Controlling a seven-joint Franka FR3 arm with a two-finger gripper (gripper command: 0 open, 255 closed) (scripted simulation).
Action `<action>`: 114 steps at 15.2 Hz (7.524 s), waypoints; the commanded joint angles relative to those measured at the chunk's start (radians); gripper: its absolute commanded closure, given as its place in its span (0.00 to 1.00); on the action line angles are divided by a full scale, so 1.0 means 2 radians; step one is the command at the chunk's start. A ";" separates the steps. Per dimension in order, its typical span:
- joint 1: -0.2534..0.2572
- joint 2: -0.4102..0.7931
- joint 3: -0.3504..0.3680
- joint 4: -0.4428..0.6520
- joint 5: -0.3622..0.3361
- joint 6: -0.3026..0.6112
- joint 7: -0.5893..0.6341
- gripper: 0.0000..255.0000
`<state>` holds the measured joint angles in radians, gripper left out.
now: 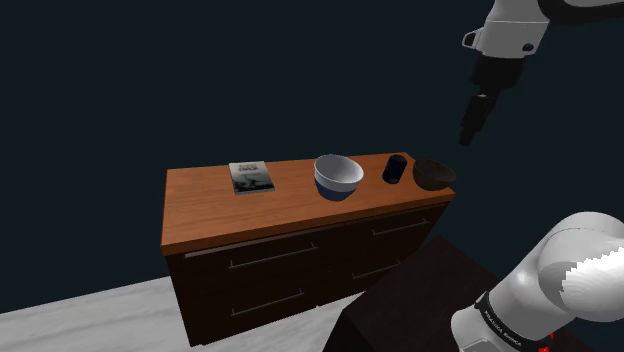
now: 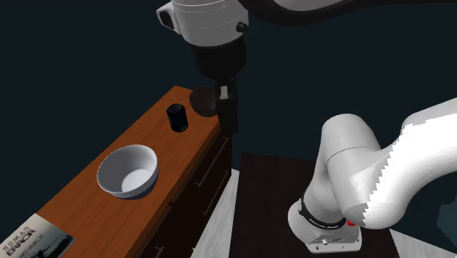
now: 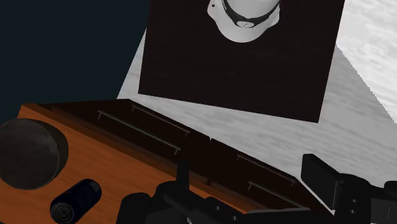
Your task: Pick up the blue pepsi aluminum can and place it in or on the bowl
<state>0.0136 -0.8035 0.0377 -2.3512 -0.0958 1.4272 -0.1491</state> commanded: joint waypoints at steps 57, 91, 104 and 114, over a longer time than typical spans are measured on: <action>-0.144 0.743 -0.180 0.395 0.165 0.339 -0.392 0.00; -0.137 0.675 -0.195 0.447 0.141 0.222 -0.377 1.00; -0.157 0.647 -0.208 0.475 0.132 0.167 -0.401 1.00; -0.229 0.631 -0.238 0.480 0.129 0.144 -0.499 1.00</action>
<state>-0.4273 0.4652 -0.4314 -1.3930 0.1628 1.7233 -1.1230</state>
